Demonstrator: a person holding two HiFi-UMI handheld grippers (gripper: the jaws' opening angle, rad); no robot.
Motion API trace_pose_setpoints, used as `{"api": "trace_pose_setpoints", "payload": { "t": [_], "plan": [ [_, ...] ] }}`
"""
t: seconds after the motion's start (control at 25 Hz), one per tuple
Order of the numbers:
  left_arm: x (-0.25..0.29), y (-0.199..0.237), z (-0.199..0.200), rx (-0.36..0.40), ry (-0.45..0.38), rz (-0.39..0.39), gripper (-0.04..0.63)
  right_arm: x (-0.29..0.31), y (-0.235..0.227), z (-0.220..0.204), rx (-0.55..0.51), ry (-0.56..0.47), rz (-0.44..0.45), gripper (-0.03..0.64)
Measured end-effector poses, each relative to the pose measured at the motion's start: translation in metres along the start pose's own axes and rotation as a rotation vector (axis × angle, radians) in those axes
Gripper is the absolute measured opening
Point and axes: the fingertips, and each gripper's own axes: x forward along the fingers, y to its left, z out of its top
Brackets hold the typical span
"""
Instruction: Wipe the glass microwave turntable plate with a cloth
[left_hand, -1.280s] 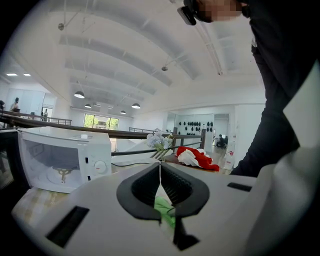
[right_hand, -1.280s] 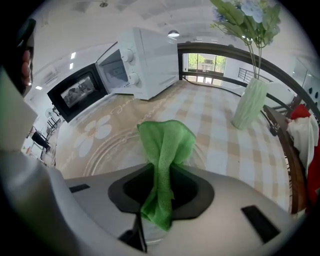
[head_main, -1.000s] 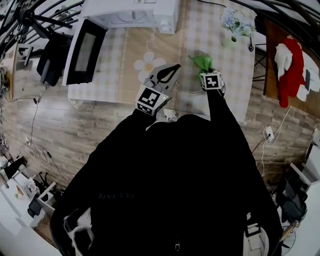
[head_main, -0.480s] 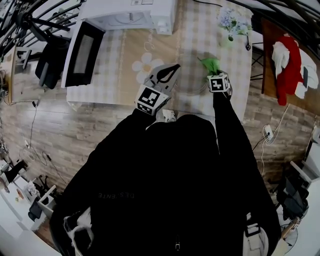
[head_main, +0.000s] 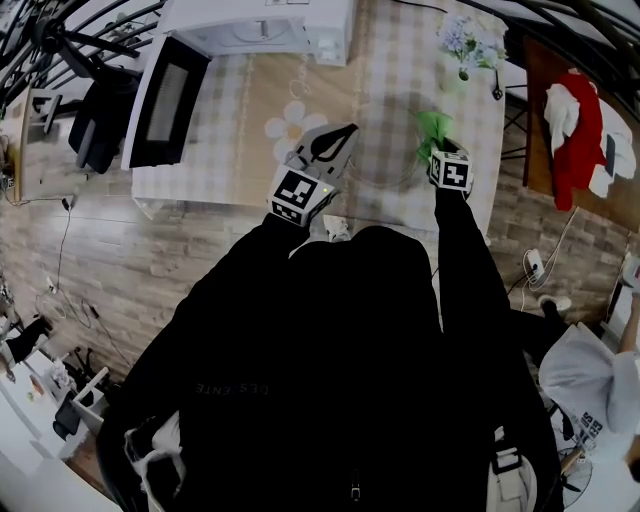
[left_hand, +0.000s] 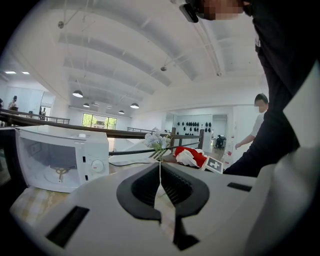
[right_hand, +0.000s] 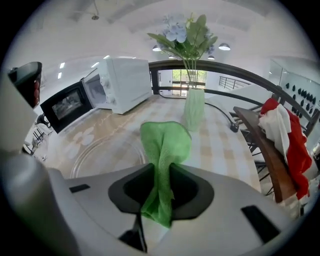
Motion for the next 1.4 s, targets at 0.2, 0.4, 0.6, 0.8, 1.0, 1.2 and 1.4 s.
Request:
{"api": "trace_pose_setpoints", "payload": {
  "t": [0.2,0.4,0.6,0.8,1.0,1.2,1.4],
  "plan": [
    [-0.010,0.008,-0.002,0.002,0.002,0.029,0.021,0.005,0.046,0.018,-0.001,-0.038,0.097,0.107],
    [-0.030,0.020,-0.005,-0.008,0.002,0.071,0.021,0.011,0.110,0.031,-0.045,-0.045,0.191,0.107],
    [-0.050,0.029,-0.010,-0.018,0.003,0.112,0.021,0.020,0.171,0.033,-0.104,-0.030,0.277,0.107],
    [-0.069,0.035,-0.016,-0.024,0.009,0.150,0.021,0.026,0.217,0.039,-0.168,-0.017,0.319,0.107],
    [-0.087,0.038,-0.023,-0.033,0.020,0.187,0.021,0.040,0.252,0.031,-0.218,0.015,0.359,0.107],
    [-0.099,0.042,-0.028,-0.036,0.029,0.209,0.021,0.053,0.266,0.013,-0.306,0.072,0.354,0.109],
    [-0.104,0.041,-0.030,-0.038,0.036,0.211,0.021,0.050,0.268,0.009,-0.326,0.062,0.360,0.109]
  ]
}}
